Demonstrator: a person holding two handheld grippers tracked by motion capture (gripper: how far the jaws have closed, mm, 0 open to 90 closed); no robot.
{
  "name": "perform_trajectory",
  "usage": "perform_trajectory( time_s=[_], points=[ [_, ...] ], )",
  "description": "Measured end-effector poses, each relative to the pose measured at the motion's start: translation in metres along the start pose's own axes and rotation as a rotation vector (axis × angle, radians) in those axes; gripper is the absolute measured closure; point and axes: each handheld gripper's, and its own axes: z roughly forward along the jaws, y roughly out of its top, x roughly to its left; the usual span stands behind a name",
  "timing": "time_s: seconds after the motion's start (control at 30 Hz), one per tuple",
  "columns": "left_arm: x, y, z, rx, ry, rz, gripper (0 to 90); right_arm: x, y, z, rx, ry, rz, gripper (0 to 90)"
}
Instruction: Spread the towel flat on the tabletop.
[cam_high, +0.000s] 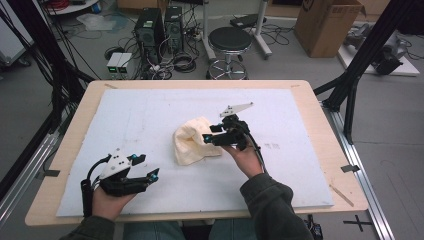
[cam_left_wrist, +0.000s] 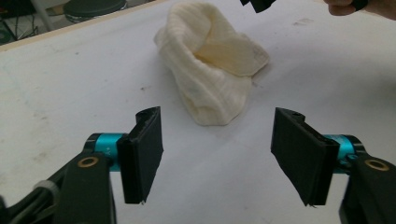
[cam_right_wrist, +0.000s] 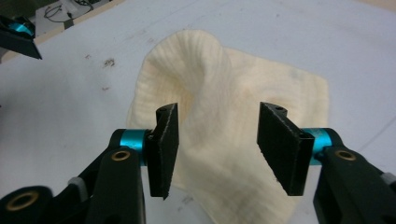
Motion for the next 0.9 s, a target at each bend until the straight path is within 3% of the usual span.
perform_trajectory(
  time_s=[0.27, 0.4, 0.43, 0.57, 0.63, 0.9],
  points=[
    [-0.013, 0.008, 0.026, 0.015, -0.043, 0.002, 38.6, -0.002, -0.027, -0.014, 0.011, -0.020, -0.027, 56.2],
    [-0.016, 0.013, 0.046, 0.029, -0.096, -0.010, 50.4, -0.005, -0.038, -0.010, 0.036, -0.020, -0.037, 59.7],
    [-0.018, 0.015, 0.057, 0.032, -0.101, -0.019, 55.7, -0.007, -0.043, -0.005, 0.062, -0.022, -0.048, 60.9],
    [-0.020, 0.019, 0.073, 0.042, -0.114, -0.019, 59.9, -0.012, -0.050, 0.004, 0.100, -0.029, -0.038, 62.5],
    [-0.022, 0.022, 0.083, 0.056, -0.116, -0.016, 60.0, -0.018, -0.055, 0.014, 0.138, -0.030, -0.011, 62.5],
    [-0.024, 0.028, 0.123, 0.172, -0.137, -0.003, 66.5, -0.020, -0.057, 0.025, 0.164, -0.058, -0.031, 70.3]
  ],
)
